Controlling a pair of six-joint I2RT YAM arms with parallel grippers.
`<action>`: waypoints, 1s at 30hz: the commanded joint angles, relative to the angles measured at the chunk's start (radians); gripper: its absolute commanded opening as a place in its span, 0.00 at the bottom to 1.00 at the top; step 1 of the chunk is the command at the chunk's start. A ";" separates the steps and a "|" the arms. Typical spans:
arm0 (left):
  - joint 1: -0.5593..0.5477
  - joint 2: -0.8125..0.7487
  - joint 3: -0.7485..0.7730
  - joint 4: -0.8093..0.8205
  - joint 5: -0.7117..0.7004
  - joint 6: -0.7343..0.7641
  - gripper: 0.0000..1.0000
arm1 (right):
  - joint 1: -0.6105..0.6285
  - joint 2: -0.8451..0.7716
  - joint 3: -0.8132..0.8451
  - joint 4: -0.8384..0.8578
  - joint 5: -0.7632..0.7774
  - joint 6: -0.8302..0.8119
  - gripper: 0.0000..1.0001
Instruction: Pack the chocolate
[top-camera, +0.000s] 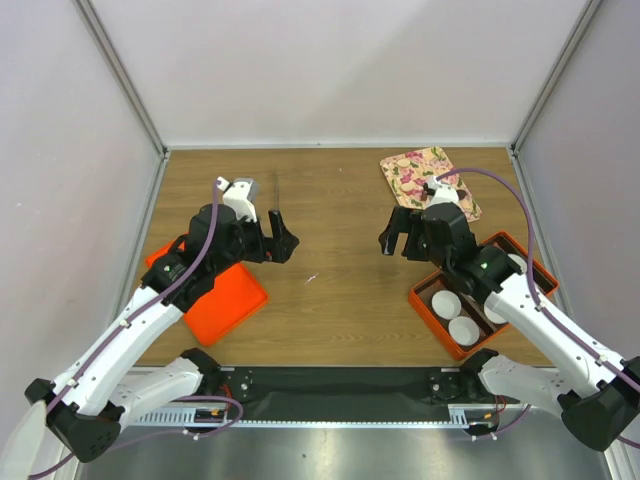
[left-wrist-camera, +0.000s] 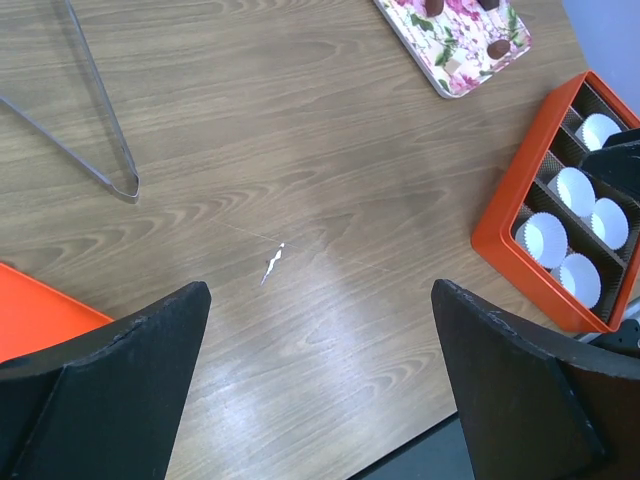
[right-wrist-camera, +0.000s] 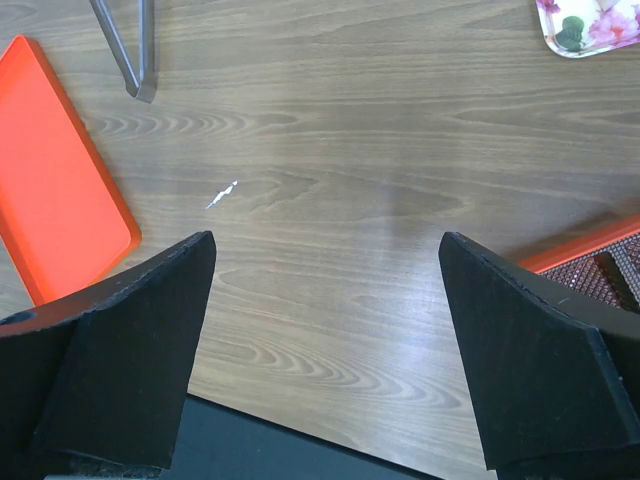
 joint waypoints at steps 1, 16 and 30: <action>0.001 -0.013 0.024 0.006 -0.025 -0.021 1.00 | -0.005 -0.027 0.040 0.003 0.028 -0.012 1.00; 0.269 0.253 0.160 -0.026 -0.185 -0.086 0.97 | -0.005 -0.050 0.033 0.003 0.019 -0.028 1.00; 0.486 0.820 0.392 0.111 -0.086 -0.175 0.59 | -0.006 -0.160 -0.013 0.037 -0.050 -0.083 1.00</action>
